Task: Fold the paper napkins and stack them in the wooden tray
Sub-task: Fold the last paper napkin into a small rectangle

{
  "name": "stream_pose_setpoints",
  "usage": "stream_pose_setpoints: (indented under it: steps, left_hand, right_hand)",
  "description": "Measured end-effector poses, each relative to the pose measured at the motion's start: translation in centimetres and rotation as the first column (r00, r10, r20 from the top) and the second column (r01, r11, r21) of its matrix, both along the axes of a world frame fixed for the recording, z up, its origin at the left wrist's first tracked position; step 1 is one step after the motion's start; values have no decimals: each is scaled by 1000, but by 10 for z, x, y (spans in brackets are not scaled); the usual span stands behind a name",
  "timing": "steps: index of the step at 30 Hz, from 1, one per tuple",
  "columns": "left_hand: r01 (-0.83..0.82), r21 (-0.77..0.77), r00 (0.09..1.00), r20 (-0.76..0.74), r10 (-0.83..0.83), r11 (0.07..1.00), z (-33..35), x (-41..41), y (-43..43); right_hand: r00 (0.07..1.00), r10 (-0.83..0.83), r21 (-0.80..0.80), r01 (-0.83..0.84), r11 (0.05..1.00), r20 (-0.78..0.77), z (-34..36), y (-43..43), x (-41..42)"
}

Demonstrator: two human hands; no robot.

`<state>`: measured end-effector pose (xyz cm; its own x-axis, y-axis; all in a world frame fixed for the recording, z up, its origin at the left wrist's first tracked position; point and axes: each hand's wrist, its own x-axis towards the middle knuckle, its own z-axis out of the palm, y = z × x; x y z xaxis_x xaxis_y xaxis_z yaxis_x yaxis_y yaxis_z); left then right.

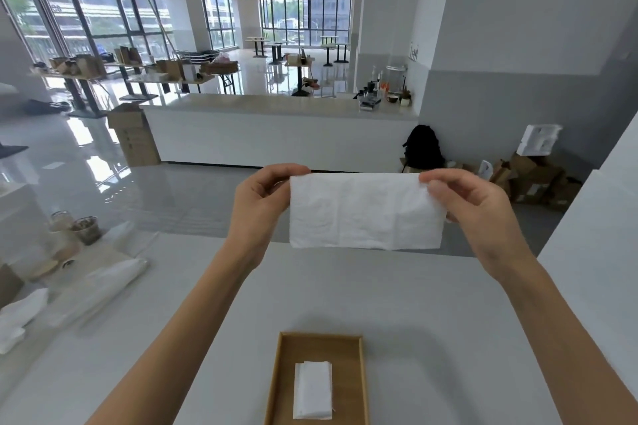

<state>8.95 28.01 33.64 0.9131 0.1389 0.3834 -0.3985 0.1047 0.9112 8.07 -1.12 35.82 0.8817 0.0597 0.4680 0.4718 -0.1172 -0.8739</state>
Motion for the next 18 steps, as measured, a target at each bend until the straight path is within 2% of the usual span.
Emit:
stream_pose_setpoints:
  steps: [4, 6, 8, 10, 12, 14, 18]
  left_hand:
    - [4, 8, 1000, -27, -4, 1000, -1, -1, -2]
    - [-91, 96, 995, -28, 94, 991, -3, -1, -5]
    - [-143, 249, 990, 48, 135, 958, -2, -2, -17]
    - [-48, 427, 996, 86, 12, 903, 1, -4, -36]
    - [150, 527, 985, -9, -172, 836, 4, -4, -53]
    - [358, 466, 933, -152, -326, 809, 5, -6, -65]
    - [448, 331, 891, -236, -387, 831, -10, -10, -75]
  right_hand:
    - [996, -51, -33, 54, 998, 80, 1, 4, 0]
    - [991, -74, -109, 87, 990, 114, 4, 4, -2]
    - [990, -61, -276, 94, 957, 126, 10, 5, -1]
    - [996, 21, -474, 24, 880, 88, 19, 10, 3]
    - [991, 106, -649, -28, 760, 81, 31, 20, 5]
    - [983, 154, -742, -33, 670, 95, 41, 25, 5]
    - [983, 175, -784, -64, 618, 58, 56, 24, 3]
